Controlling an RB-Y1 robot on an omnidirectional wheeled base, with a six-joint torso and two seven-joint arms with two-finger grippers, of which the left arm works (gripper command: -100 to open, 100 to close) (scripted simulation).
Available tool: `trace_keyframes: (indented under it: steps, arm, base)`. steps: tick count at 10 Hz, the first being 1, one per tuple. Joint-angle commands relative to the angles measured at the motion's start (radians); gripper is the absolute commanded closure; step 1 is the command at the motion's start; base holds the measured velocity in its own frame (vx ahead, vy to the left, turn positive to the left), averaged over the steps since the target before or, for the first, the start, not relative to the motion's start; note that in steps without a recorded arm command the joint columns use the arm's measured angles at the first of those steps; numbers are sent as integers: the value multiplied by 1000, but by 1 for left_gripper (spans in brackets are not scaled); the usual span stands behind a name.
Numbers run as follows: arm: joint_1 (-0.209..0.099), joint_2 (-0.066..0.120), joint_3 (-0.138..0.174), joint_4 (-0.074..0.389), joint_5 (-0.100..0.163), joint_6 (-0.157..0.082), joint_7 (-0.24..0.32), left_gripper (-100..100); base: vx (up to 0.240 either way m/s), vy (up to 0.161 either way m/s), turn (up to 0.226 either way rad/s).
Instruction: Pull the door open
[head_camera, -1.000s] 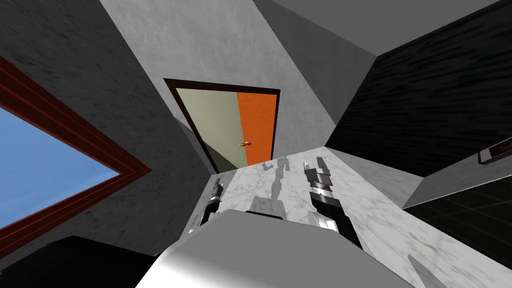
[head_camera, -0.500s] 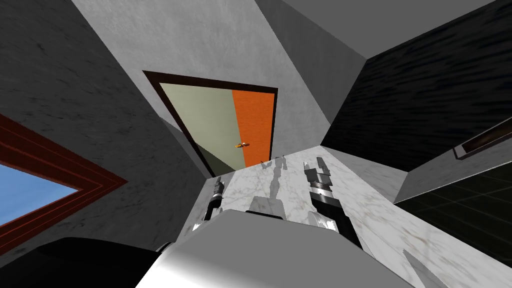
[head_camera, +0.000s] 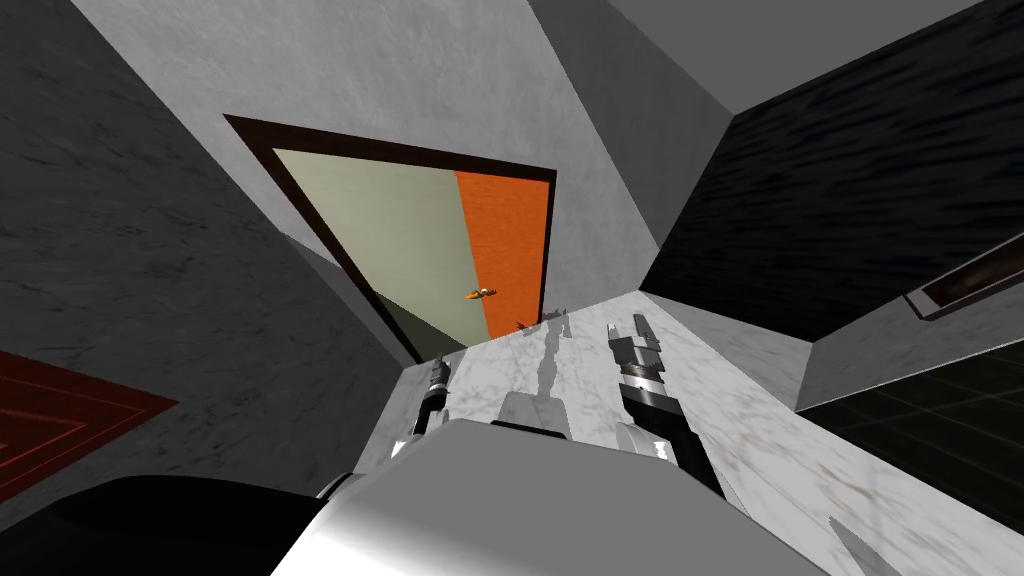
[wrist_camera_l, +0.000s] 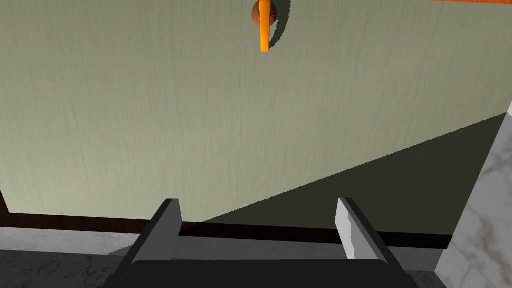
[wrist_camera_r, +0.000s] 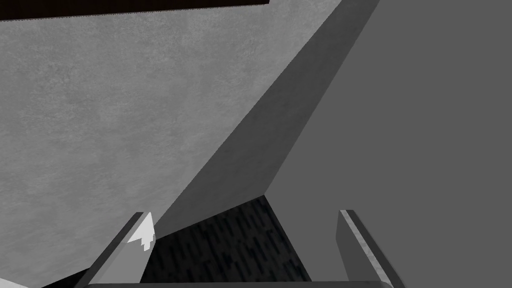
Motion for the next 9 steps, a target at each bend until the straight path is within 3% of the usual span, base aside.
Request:
trace_keyframes:
  steps: [1,9]
  arm:
    - [-11,-1,1,12,6,0,-6,-100]
    - [-46,-10,4,38,32,6,-35,-100]
  base:
    - [199,34,-31]
    - [196,53,-20]
